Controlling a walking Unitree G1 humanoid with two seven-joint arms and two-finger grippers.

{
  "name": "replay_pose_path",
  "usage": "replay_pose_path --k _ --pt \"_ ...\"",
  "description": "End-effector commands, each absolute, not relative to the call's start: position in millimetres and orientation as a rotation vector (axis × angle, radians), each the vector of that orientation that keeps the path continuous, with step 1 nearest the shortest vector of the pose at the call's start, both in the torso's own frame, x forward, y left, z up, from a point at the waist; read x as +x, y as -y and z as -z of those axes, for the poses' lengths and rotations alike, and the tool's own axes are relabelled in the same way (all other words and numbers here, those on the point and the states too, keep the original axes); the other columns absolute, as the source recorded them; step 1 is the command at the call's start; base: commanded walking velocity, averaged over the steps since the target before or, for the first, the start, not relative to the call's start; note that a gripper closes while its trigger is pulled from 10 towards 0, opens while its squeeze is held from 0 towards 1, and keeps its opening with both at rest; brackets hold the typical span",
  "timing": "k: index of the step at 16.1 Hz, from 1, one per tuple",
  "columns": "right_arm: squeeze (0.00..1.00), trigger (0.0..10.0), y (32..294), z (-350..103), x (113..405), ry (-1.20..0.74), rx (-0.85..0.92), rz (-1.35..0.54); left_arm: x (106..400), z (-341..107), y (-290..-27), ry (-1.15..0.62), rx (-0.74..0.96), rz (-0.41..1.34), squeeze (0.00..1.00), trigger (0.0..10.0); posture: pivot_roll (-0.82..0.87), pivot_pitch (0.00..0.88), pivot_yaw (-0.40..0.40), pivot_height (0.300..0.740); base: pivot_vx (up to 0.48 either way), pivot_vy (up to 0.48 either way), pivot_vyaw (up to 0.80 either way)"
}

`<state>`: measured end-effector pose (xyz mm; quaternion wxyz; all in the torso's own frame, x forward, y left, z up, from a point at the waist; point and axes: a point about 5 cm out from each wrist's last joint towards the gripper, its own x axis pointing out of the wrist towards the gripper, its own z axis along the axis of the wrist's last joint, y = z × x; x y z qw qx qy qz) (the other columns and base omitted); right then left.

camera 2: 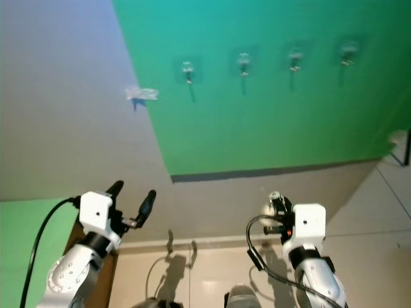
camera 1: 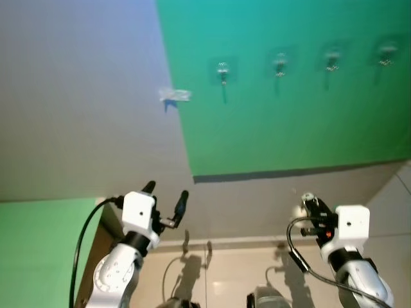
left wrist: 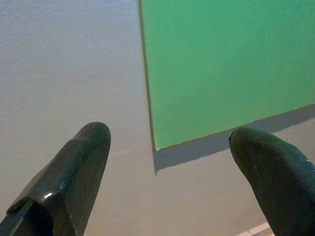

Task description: Hang keys on a hook

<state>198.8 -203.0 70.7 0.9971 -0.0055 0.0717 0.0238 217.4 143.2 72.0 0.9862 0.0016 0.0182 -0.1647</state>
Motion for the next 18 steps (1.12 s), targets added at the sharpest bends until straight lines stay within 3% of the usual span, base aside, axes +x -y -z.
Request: replay_pose_path --k 1,6,12,18 --pt "0.00 0.0 198.7 -76.1 205.7 -0.096 0.010 -0.062 219.8 -75.2 -143.3 -0.025 0.014 0.328 0.00 10.0 -0.25 0.047 0.132 0.720 0.000 0.000 0.00" --pt "0.00 0.0 180.0 -76.4 236.6 -0.036 -0.013 -0.099 237.0 -66.4 -146.6 -0.086 -0.079 0.270 0.00 10.0 -0.22 0.037 0.132 0.720 0.000 0.000 0.00" --pt "0.00 0.0 169.8 -83.3 255.6 0.004 -0.063 -0.165 249.3 -75.5 -132.8 -0.058 0.001 0.329 0.00 10.0 -0.22 0.036 0.119 0.720 0.000 0.000 0.00" --pt "0.00 0.0 163.9 -121.3 268.1 0.170 -0.083 -0.150 261.3 -114.7 -118.2 0.129 0.017 0.394 0.00 10.0 -0.23 0.033 0.132 0.720 0.167 0.171 0.00"
